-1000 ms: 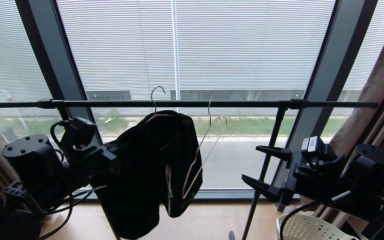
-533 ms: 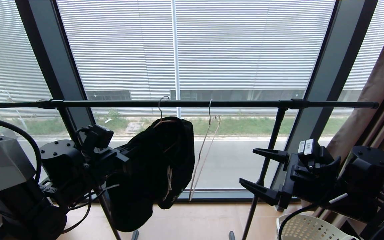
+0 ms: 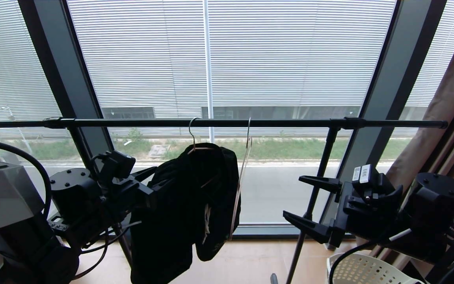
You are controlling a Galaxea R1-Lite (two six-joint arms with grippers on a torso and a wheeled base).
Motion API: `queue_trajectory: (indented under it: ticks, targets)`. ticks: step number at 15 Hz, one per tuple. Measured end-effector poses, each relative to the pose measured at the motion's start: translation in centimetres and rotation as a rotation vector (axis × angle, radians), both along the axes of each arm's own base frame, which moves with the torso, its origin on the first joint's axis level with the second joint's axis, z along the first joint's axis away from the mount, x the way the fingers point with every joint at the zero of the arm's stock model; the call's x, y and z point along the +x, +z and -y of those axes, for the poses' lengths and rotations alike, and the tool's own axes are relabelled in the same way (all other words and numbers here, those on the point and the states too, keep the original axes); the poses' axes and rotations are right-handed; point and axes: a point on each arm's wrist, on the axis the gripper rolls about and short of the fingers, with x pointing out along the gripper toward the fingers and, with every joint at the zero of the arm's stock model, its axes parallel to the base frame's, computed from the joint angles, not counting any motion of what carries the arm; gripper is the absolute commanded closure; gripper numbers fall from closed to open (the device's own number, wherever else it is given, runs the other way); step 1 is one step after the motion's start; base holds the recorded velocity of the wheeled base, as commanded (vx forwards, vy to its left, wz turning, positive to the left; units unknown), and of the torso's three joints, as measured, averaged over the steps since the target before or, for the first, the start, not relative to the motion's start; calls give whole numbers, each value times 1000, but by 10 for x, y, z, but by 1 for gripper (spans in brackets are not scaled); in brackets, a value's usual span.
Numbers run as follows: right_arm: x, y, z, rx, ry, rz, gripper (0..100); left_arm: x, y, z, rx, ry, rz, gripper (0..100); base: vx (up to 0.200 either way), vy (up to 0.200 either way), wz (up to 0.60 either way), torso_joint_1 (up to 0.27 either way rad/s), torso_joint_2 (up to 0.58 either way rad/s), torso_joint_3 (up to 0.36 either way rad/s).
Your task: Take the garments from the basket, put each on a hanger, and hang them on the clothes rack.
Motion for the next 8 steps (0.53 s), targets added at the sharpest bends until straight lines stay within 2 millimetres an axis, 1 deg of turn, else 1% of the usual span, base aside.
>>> queue_trajectory:
  ticks: [2,5,6,8]
  targets:
    - [0,0,0,-1,0,0,0,-7,3,-1,2,-1,-7,0,0,0,0,0,0,0]
    - [-2,2,0,0,1,9,0,-25,13,-5,12,-1,-47,0,0,0,0,0,0,0]
    - [-3,4,1,1,3,22,0,-33,19,-7,16,-1,-62,0,0,0,0,0,0,0]
    - [-9,13,3,11,3,51,0,-56,36,-12,26,0,-106,0,0,0,0,0,0,0]
